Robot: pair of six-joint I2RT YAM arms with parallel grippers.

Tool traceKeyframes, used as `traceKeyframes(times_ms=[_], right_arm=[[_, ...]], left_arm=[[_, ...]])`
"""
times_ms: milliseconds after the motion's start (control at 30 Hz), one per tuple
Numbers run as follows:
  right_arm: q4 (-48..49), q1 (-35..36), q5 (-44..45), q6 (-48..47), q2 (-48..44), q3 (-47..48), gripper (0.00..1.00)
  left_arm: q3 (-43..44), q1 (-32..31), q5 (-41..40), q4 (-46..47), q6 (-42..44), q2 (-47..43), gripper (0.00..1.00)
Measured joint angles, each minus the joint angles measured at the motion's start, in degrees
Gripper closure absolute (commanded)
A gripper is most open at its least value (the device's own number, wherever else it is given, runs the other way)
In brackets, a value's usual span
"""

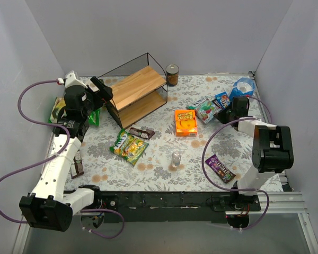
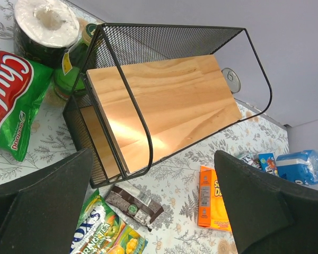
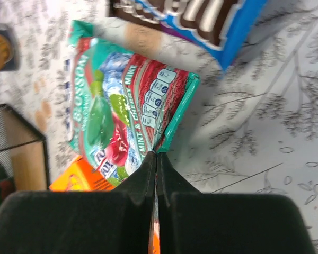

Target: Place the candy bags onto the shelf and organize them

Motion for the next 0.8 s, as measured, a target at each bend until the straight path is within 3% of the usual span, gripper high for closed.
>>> traceKeyframes(times_ms=[567,800], right_arm=[[0.3,0.7,-12.1,0.0,-12.6,10.2,0.99],[0.0,7.6,-13.9,-0.9,-12.6,18.4,0.99]], left_arm=[[0.0,0.0,1.4,-0.2,-0.6,-0.3,0.02],[0.0,0.0,0.2,-2.7,-1.5,-0.6,0.02]])
